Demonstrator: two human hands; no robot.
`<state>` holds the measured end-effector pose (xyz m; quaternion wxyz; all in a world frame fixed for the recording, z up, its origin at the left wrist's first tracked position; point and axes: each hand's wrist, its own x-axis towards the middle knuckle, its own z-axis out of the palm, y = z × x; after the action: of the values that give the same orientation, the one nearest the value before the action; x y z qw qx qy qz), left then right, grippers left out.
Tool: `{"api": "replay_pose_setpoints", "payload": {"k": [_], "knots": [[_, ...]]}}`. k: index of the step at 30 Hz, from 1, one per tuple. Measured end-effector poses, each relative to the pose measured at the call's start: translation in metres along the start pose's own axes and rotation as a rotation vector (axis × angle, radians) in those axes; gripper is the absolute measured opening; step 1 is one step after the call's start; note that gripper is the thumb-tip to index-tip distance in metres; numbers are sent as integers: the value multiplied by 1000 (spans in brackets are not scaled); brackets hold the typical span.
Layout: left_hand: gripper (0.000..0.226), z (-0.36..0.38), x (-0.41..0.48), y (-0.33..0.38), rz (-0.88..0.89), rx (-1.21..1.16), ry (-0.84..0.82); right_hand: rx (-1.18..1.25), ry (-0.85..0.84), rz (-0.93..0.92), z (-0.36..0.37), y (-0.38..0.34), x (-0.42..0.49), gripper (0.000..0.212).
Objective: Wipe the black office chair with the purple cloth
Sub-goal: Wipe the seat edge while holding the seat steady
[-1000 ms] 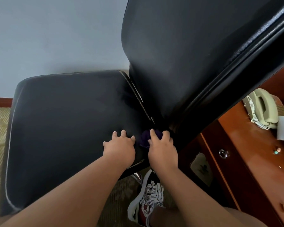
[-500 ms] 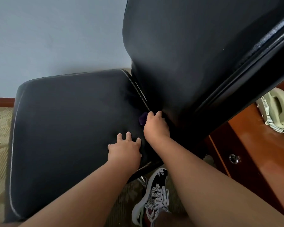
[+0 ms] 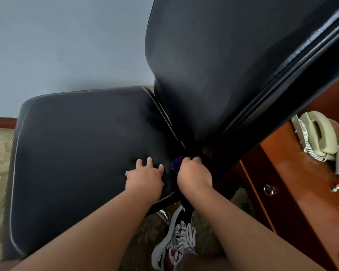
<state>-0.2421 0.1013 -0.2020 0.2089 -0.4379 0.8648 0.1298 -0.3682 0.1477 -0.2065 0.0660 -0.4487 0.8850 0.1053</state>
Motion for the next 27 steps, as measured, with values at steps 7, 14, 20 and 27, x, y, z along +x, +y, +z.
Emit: {"api": "replay_pose_setpoints", "payload": {"k": [7,14,20,27], "knots": [[64,0,5,-1,10,-2,-21,70,20,8,-15,-36,54,38],[64,-2,9,3,5,37,-54,165,85,-35,-28,-62,104,40],[63,-4,12,6,-8,65,-58,133,57,-139,-28,-46,98,43],[63,-2,7,7,-24,46,-29,-41,-76,-81,-17,-15,45,64]]}}
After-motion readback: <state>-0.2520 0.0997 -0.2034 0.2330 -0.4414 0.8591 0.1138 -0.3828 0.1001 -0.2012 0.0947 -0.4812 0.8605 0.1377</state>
